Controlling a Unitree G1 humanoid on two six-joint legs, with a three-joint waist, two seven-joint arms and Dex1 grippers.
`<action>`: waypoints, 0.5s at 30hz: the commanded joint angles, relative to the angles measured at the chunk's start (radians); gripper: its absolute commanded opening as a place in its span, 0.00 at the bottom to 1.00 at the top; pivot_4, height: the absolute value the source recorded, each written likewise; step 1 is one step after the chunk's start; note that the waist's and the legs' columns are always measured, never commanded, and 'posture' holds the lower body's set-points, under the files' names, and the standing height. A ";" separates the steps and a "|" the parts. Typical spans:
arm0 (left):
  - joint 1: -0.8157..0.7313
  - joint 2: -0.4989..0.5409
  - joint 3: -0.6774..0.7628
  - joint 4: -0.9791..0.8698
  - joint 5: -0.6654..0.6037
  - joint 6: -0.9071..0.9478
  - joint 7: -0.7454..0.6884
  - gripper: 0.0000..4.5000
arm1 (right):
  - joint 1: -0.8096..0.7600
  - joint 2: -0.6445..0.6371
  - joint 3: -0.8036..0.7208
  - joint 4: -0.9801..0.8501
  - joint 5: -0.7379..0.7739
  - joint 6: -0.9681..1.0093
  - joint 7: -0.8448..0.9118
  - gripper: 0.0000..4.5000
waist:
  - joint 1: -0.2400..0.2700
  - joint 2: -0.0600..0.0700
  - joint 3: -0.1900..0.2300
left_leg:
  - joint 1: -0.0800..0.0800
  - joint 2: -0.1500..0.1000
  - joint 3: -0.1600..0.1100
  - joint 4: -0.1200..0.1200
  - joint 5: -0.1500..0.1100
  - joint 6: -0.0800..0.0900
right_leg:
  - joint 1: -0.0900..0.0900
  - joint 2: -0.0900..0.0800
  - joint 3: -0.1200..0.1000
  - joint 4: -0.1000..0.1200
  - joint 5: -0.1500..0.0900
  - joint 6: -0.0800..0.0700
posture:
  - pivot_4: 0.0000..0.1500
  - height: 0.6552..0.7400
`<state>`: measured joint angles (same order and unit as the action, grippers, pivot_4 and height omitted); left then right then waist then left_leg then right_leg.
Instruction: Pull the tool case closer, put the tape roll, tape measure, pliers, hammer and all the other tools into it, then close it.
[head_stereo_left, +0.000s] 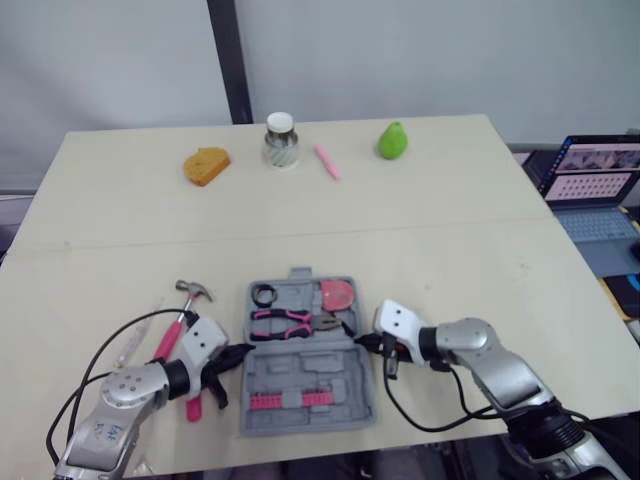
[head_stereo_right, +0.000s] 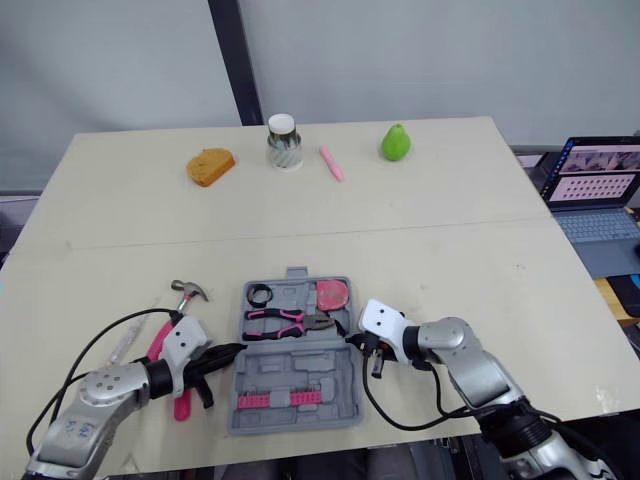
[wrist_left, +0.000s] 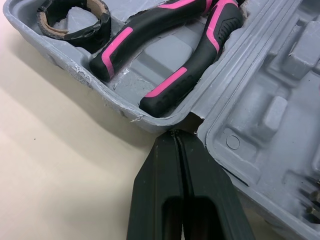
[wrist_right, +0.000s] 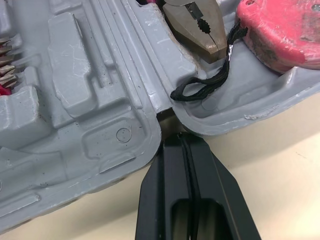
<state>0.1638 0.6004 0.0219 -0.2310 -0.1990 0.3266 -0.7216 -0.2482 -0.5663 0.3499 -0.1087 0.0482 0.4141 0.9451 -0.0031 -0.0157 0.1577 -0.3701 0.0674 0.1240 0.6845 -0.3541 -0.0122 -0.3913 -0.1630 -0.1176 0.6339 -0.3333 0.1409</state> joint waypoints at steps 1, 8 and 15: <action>0.004 -0.002 -0.017 -0.031 0.001 -0.007 -0.005 0.02 | -0.002 0.012 0.000 -0.014 0.005 -0.013 -0.005 0.00 | 0.000 0.000 0.000 | 0.000 0.000 0.000 0.000 0.000 0.000 | 0.000 0.000 0.000 0.000 0.000 0.000 | 1.00 1.00; -0.003 -0.004 -0.020 -0.029 0.003 -0.006 -0.004 0.02 | -0.003 0.016 0.002 -0.016 0.003 -0.012 -0.007 0.00 | 0.000 0.000 0.000 | 0.000 0.000 0.000 0.000 0.000 0.000 | 0.000 0.000 0.000 0.000 0.000 0.000 | 1.00 1.00; -0.006 -0.003 -0.022 -0.032 0.000 0.002 -0.006 0.02 | -0.010 0.027 -0.007 -0.006 0.002 -0.012 -0.010 0.00 | 0.000 0.000 0.000 | 0.000 0.000 0.000 0.000 0.000 0.000 | 0.000 0.000 0.000 0.000 0.000 0.000 | 1.00 1.00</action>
<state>0.1602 0.6004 0.0211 -0.2308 -0.1961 0.3286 -0.7214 -0.2510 -0.5548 0.3445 -0.1031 0.0392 0.4141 0.9442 -0.0032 -0.0157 0.1578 -0.3700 0.0674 0.1240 0.6845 -0.3541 -0.0122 -0.3913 -0.1630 -0.1175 0.6340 -0.3333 0.1409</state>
